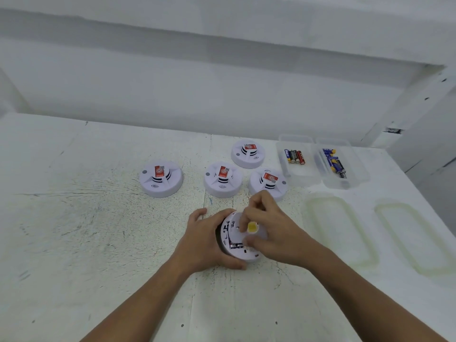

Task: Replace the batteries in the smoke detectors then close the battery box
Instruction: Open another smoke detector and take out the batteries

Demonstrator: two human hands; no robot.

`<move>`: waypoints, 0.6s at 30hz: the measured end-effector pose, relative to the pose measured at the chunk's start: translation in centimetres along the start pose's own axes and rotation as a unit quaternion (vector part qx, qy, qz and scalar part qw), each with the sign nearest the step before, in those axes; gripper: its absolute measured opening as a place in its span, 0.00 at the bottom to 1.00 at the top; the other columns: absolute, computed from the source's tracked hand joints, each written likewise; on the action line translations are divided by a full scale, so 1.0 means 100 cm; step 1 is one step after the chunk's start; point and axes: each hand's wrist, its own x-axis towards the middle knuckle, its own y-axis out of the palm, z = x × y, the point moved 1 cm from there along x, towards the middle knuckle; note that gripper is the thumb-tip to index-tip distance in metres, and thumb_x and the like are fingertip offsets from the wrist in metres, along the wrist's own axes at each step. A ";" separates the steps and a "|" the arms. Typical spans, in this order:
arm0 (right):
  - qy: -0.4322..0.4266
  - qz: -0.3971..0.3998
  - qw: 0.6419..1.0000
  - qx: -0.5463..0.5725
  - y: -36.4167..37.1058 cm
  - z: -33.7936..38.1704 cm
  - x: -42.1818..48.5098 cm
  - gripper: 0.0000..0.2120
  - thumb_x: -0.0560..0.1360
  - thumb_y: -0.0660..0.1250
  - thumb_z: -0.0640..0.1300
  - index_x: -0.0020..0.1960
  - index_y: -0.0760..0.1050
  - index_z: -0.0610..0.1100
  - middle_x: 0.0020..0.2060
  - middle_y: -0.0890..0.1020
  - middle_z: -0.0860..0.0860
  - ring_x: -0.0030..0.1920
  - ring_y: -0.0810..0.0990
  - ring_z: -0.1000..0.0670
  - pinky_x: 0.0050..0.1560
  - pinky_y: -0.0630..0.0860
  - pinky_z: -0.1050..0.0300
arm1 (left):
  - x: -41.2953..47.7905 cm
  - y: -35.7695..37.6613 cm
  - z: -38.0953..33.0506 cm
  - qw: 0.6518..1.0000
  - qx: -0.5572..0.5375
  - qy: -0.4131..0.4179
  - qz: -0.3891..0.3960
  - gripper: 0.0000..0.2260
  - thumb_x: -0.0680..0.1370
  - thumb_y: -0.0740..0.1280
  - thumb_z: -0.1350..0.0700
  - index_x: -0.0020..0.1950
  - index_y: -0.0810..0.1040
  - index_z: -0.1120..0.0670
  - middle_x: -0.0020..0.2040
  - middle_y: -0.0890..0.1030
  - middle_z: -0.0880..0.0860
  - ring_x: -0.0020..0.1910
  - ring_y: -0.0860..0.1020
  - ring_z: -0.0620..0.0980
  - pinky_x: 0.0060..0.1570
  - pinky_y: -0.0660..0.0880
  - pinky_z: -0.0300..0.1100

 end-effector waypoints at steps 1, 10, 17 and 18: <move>0.034 -0.040 0.998 0.023 -0.002 -0.001 0.000 0.13 0.68 0.73 0.39 0.43 0.72 0.52 0.49 0.63 0.55 0.52 0.68 0.57 0.48 0.69 0.72 | -0.001 -0.001 -0.001 1.000 -0.008 0.000 -0.001 0.45 0.50 0.73 0.29 0.64 0.65 0.38 0.52 0.73 0.29 0.59 0.61 0.20 0.72 0.47 0.41; 0.259 -0.227 0.938 -0.033 0.000 -0.034 -0.024 0.15 0.72 0.70 0.41 0.56 0.73 0.53 0.54 0.53 0.55 0.58 0.64 0.50 0.53 0.68 0.62 | 0.001 0.004 0.012 0.999 0.008 -0.049 0.003 0.54 0.48 0.72 0.26 0.72 0.62 0.39 0.63 0.69 0.31 0.71 0.53 0.45 0.68 0.51 0.40; 0.232 -0.216 0.915 -0.250 0.028 -0.040 -0.030 0.19 0.64 0.77 0.41 0.54 0.80 0.43 0.53 0.74 0.39 0.45 0.75 0.39 0.41 0.75 0.46 | 0.003 0.007 0.014 0.999 0.017 -0.041 -0.004 0.54 0.47 0.70 0.23 0.71 0.63 0.39 0.63 0.71 0.32 0.72 0.58 0.48 0.69 0.52 0.40; 0.234 -0.215 0.903 -0.289 0.029 -0.041 -0.030 0.19 0.61 0.78 0.43 0.51 0.81 0.44 0.49 0.76 0.40 0.41 0.76 0.40 0.37 0.73 0.49 | 0.004 0.007 0.015 0.999 0.018 -0.040 -0.006 0.54 0.48 0.70 0.23 0.71 0.63 0.39 0.63 0.71 0.32 0.72 0.58 0.48 0.69 0.51 0.40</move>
